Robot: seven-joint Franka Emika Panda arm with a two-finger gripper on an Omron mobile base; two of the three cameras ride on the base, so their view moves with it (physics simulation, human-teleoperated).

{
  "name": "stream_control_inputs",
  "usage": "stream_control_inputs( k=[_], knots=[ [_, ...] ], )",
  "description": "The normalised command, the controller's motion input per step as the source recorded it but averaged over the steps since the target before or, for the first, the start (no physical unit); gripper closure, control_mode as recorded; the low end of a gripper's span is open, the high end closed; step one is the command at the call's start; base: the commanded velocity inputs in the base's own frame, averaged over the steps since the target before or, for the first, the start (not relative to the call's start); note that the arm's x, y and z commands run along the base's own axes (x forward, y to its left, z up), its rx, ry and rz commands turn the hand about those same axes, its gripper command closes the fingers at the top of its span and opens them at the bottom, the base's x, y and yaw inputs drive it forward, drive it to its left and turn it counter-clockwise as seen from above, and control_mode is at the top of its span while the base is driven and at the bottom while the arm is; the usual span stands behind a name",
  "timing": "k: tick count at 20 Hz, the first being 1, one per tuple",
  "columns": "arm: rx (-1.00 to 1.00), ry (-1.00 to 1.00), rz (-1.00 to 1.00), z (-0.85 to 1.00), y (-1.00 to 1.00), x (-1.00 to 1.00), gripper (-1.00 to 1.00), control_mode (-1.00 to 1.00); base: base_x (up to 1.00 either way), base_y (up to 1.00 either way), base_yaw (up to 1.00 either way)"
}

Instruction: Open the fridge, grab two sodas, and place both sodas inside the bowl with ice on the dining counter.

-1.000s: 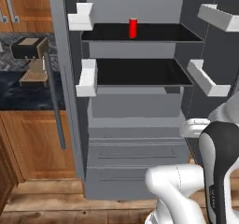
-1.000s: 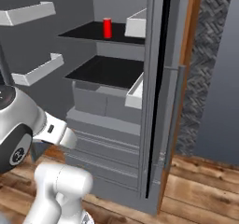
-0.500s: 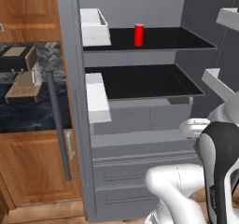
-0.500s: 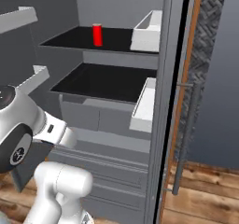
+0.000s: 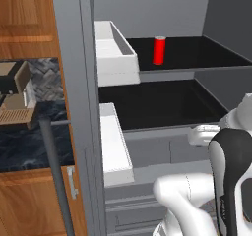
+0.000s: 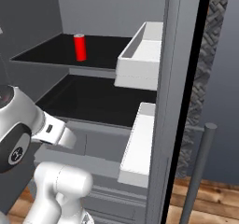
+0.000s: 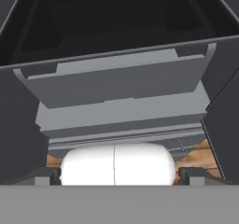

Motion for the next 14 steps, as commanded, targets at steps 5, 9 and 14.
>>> stream_control_inputs(
  k=[5,9,14],
  knots=[
    [0.0,0.0,0.0,0.0,0.0,0.0,-1.0,1.0,0.78,-0.01,-0.01],
    [0.03,-0.01,0.0,0.0,0.04,0.17,-1.0,-1.0,0.62,0.02,0.0],
    [0.11,-0.19,0.01,0.45,0.28,0.51,-1.0,-1.0,0.0,0.0,0.0]
  ],
)
